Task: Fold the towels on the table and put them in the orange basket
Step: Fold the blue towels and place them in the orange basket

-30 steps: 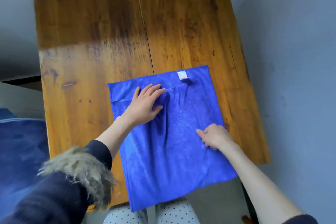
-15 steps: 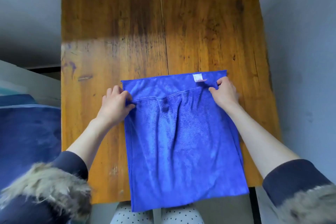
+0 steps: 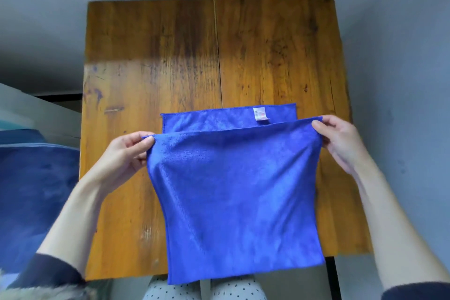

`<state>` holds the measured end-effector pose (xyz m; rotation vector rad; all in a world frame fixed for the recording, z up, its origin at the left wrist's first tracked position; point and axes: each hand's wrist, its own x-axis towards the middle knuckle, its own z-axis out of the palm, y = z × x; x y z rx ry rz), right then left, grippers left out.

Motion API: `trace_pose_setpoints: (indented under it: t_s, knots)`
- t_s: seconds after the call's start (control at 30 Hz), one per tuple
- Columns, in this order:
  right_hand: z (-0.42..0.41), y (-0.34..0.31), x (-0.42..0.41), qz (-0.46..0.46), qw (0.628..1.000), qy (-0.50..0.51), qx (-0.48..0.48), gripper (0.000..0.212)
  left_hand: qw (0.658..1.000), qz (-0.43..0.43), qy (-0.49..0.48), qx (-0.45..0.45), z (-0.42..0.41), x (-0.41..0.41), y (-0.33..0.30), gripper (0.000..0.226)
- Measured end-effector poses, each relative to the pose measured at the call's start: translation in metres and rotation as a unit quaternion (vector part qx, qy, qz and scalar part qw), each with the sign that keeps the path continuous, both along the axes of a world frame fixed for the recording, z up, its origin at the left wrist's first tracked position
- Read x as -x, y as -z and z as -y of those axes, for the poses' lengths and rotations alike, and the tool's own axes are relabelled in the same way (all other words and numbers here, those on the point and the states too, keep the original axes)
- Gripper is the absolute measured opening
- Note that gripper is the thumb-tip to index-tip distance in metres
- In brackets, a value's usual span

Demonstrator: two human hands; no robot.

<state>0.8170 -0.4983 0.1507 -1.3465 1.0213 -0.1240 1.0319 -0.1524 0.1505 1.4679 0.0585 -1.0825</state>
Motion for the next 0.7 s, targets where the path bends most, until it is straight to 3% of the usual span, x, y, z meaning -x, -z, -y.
trace_pose_setpoints:
  t_s: [0.1,0.23,0.3,0.4,0.57,0.7]
  knots:
    - [0.016,0.003,-0.012,-0.006,0.999,0.015,0.035,0.014,0.999,0.042,0.002,-0.020,0.011,-0.012,-0.003,0.012]
    - [0.027,0.037,-0.040,-0.069,0.992,0.017,0.100,0.010,0.973,0.170,-0.006,-0.155,0.042,-0.028,0.019,0.010]
    - [0.031,0.056,-0.048,-0.106,0.986,0.012,0.126,0.015,0.945,0.228,0.008,-0.236,0.054,-0.036,0.034,0.009]
    - [0.034,0.075,-0.053,-0.148,0.975,0.005,0.163,0.015,0.875,0.325,0.059,-0.355,0.061,-0.042,0.051,0.014]
    - [0.033,0.077,-0.061,-0.160,0.950,-0.024,0.265,0.003,0.844,0.395,0.082,-0.354,0.066,-0.042,0.062,0.015]
    - [0.032,0.077,-0.065,-0.172,0.932,-0.076,0.311,0.012,0.839,0.391,0.116,-0.360,0.069,-0.045,0.066,0.021]
